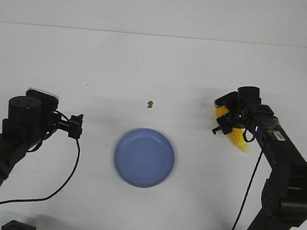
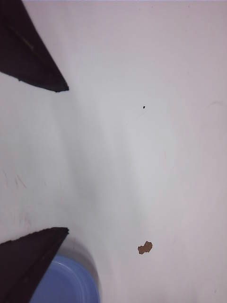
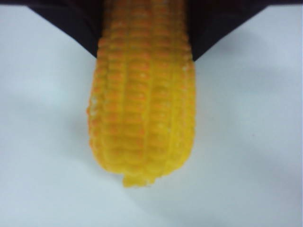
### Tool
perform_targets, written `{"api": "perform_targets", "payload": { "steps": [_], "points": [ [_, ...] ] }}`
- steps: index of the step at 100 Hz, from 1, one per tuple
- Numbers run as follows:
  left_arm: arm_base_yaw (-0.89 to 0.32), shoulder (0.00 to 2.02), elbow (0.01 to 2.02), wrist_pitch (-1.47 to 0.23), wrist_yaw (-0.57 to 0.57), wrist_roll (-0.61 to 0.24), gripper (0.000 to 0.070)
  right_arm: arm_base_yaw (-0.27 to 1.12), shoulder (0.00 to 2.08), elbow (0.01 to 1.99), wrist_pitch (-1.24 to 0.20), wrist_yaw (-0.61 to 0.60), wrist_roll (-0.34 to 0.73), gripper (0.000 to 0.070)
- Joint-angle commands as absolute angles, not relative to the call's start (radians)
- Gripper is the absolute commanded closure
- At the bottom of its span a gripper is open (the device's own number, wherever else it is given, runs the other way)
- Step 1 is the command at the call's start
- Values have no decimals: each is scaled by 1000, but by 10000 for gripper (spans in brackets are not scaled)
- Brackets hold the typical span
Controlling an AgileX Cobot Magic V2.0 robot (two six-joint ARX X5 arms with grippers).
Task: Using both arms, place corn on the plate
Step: 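Carry the corn with the right gripper over the blue plate and lower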
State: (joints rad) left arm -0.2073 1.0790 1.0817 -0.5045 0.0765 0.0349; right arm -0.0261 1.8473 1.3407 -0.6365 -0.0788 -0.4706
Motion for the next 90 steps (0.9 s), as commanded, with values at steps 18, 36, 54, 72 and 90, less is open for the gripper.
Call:
{"api": "perform_targets", "payload": {
  "steps": [18,36,54,72,90],
  "points": [
    [-210,1085,1094,-500,75,30,117,6,1786,1358,-707,-97,-336,580],
    [-210,1085,1094,-500,75,30,116,99,1673,1358,-766,-233,-204,577],
    [-210,1085,1094,-499,75,29,116,282,1623,1358,-842,-270,-143,574],
    [-210,1085,1094,-497,75,29,116,477,1632,1357,-849,-269,-104,568],
    [-210,1085,1094,-498,75,29,117,613,1632,1357,-760,-262,-52,568]
  ]
}}
